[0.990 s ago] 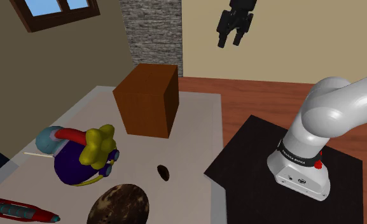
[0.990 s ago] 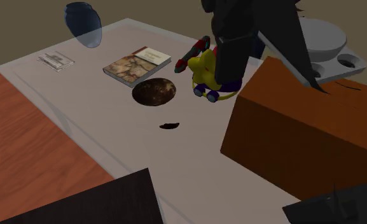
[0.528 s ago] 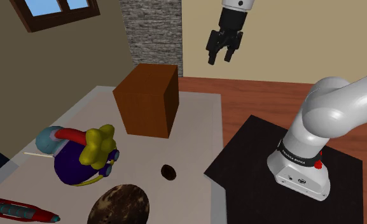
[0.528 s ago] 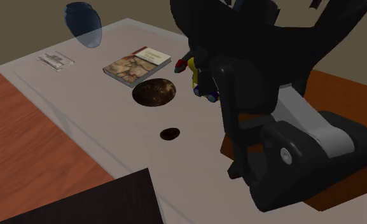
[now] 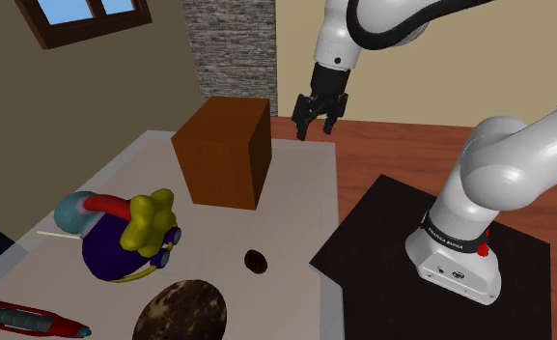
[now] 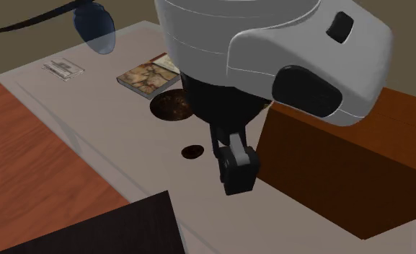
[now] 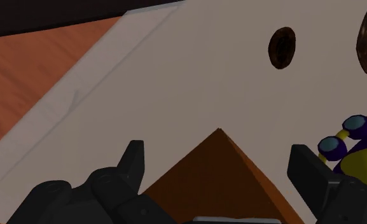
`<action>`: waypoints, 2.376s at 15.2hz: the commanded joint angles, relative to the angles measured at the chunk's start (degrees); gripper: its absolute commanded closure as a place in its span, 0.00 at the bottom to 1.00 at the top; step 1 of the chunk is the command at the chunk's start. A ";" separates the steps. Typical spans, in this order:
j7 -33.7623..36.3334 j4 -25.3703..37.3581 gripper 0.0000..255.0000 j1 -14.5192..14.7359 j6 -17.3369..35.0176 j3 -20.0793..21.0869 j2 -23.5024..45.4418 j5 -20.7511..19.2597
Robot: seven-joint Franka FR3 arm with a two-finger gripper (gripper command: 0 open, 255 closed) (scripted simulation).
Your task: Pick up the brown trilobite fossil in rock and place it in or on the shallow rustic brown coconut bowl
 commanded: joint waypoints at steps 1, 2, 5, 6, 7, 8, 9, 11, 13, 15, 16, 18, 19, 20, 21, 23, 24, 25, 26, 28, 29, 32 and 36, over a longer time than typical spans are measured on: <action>1.54 -1.43 0.00 1.08 4.10 1.92 2.57 2.02; 2.19 -2.00 0.00 1.60 5.97 2.79 3.88 2.97; 4.02 -3.19 0.00 3.18 11.79 5.40 8.46 5.82; 4.59 -3.40 0.00 3.70 13.78 6.26 10.19 6.75; 5.15 -3.53 0.00 4.22 15.78 7.12 12.03 7.67; 5.70 -3.57 0.00 4.73 17.80 7.96 13.96 8.56; 6.23 -3.51 0.00 5.23 19.83 8.79 15.98 9.42; 7.25 -3.12 0.00 6.14 23.89 10.44 20.26 11.03; 8.28 -2.37 0.00 6.96 27.90 12.03 24.82 12.40; 9.36 -1.28 0.00 7.72 31.85 13.51 29.61 13.45; 9.94 -0.62 0.00 8.08 33.78 14.21 32.08 13.81; 11.25 0.94 0.00 8.73 37.54 15.50 37.11 14.16; 12.00 1.82 0.00 9.08 39.36 16.04 39.66 14.11; 12.83 2.77 0.00 9.43 41.12 16.53 42.22 13.90; 13.75 3.78 0.00 9.86 42.83 16.89 44.79 13.52; 15.78 5.99 0.00 10.98 46.01 17.20 49.91 12.38; 16.73 7.06 0.00 11.62 47.31 17.15 52.15 11.76; 16.83 7.29 0.00 11.91 48.12 17.00 53.17 11.54; 16.94 7.54 0.00 12.17 48.92 16.87 54.19 11.30; 17.16 8.08 0.00 12.72 50.48 16.57 56.23 10.82; 17.27 8.37 0.00 13.01 51.23 16.40 57.25 10.58; 17.49 9.18 0.00 13.81 53.10 15.90 59.86 10.03; 17.48 9.18 0.00 13.82 53.10 15.89 59.86 10.04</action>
